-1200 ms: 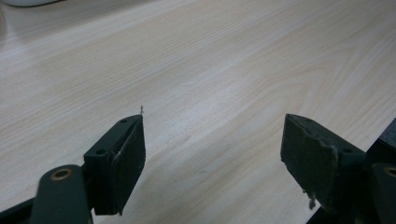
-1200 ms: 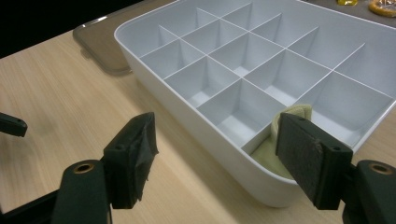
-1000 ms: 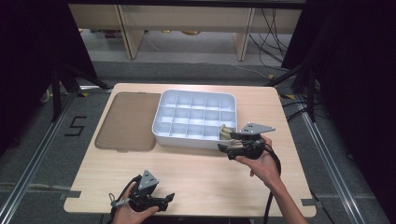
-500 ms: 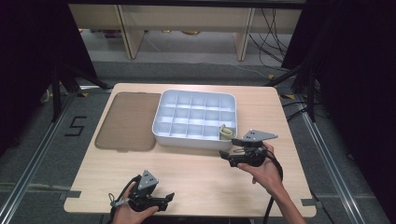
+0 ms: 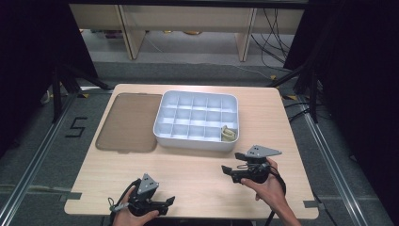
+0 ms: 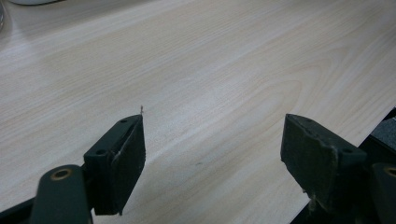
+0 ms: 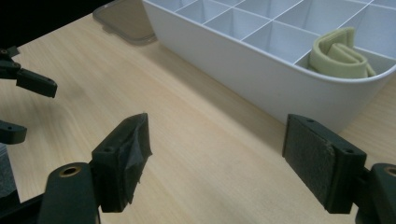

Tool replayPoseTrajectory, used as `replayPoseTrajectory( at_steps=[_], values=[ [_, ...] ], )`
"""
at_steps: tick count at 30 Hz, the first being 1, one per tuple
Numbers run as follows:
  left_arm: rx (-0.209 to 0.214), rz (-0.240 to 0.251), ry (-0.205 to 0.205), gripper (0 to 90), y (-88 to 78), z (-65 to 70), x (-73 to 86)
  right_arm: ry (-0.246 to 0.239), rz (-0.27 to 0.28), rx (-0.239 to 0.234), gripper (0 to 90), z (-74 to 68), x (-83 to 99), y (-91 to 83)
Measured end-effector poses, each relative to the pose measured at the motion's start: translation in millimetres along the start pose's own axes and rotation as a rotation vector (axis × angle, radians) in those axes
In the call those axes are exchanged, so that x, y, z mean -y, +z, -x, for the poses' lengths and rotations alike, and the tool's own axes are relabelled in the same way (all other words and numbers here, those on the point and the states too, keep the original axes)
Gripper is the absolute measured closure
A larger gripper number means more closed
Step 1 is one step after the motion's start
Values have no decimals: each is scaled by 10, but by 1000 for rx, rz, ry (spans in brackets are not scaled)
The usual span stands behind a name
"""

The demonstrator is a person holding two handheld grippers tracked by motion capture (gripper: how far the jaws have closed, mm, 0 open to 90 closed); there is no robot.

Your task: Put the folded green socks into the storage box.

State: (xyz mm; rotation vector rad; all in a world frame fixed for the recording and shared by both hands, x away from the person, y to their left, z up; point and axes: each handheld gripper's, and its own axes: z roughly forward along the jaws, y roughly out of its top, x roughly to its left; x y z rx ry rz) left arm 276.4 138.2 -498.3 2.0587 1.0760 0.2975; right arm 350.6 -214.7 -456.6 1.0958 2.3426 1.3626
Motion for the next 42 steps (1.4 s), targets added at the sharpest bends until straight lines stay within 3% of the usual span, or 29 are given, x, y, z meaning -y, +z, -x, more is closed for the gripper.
replayPoseTrajectory(
  at_steps=[2,4,6,8,11,12,13,16,19,22,24,25,26,29,31,33,34,35,36,42],
  values=[
    [7,-12,17,218,-19,-6,0,-6,-12,-14,234,-10,26,-3],
    [11,-15,18,218,-21,-9,4,11,-20,-9,229,-39,43,-5],
    [2,-6,4,218,-10,2,16,-4,-28,-21,225,-55,86,-9],
    [10,-24,17,218,-28,3,18,4,-25,-25,222,-73,117,-9],
    [7,-22,11,218,-23,13,20,-21,-32,-27,215,-63,170,-20],
    [7,-5,1,218,-15,32,28,1,-49,-17,212,-86,213,-48],
    [11,-29,30,218,-34,18,25,1,-49,-17,212,-86,213,-48],
    [10,-30,32,218,-37,22,31,-10,-57,-9,207,-73,265,-64],
    [9,-24,27,218,-38,27,40,17,-86,-12,189,-110,343,-84],
    [18,-36,22,218,-46,24,45,-20,-97,-8,172,-107,405,-99],
    [20,-40,25,218,-52,25,51,-7,-110,-1,167,-145,456,-129],
    [8,-43,40,218,-58,22,55,-39,-101,-13,166,-128,479,-126],
    [6,-34,43,218,-54,25,59,-35,-114,5,166,-139,496,-152],
    [-3,-19,8,218,-47,53,79,-51,-124,11,166,-149,548,-173],
    [-15,-13,10,218,-34,55,96,-57,-127,3,165,-155,583,-180],
    [0,-31,11,218,-47,52,101,-37,-141,23,166,-177,613,-208],
    [0,-77,75,218,-77,17,100,-59,-145,29,166,-168,640,-218],
    [0,-77,75,218,-77,17,100,-59,-145,29,166,-168,640,-218],
    [4,-35,39,218,-50,50,105,-39,-157,24,166,-186,668,-229],
    [17,-62,42,218,-54,46,104,-65,-169,10,166,-190,712,-235]
  ],
)
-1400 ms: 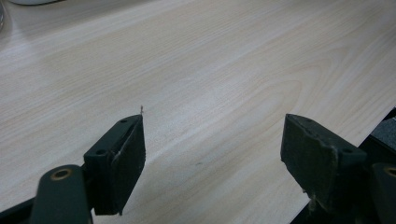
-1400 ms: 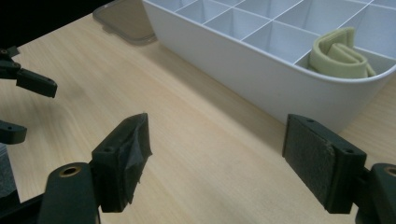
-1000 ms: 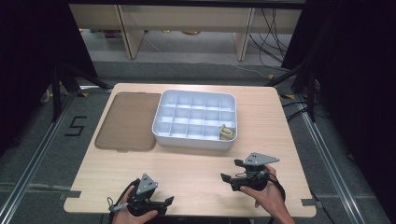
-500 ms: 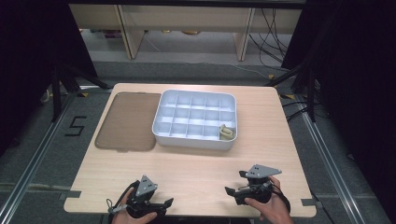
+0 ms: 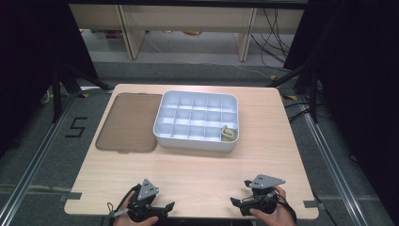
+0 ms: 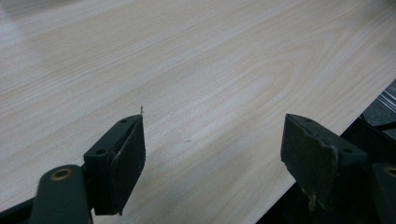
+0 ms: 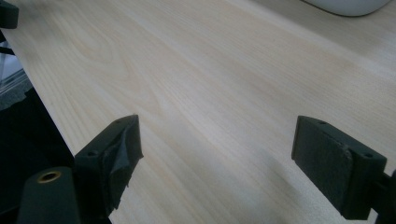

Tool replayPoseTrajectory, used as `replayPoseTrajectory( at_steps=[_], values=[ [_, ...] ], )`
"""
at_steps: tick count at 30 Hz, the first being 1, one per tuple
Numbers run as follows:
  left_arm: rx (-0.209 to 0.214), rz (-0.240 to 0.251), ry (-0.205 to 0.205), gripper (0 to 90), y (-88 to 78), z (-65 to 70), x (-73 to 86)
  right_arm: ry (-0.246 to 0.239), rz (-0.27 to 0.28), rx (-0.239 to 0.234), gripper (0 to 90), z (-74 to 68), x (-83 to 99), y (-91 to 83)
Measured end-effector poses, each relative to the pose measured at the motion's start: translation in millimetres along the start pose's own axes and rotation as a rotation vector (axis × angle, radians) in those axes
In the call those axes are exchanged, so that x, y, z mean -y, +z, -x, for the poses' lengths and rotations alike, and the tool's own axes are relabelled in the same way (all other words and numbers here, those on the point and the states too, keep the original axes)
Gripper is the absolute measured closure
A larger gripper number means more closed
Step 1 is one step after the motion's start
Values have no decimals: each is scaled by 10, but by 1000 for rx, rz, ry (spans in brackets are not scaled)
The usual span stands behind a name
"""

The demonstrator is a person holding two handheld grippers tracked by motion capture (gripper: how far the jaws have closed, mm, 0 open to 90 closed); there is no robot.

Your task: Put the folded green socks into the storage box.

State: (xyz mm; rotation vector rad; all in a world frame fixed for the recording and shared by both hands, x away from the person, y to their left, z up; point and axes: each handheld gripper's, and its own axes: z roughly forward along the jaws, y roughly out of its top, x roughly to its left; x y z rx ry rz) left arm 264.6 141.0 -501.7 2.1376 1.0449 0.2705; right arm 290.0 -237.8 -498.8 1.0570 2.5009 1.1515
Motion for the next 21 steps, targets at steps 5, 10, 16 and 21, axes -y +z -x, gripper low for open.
replayPoseTrajectory(
  at_steps=[5,10,16,21],
  values=[
    [-10,-25,27,218,-6,-20,0,8,-3,11,166,-4,12,-10],
    [-7,6,-8,218,9,-11,4,8,-2,21,165,-3,14,-16],
    [-10,2,-2,218,7,-16,4,7,-2,22,166,-2,14,-15],
    [-15,3,4,218,-2,-25,3,17,-10,21,166,-10,15,-16]
  ],
)
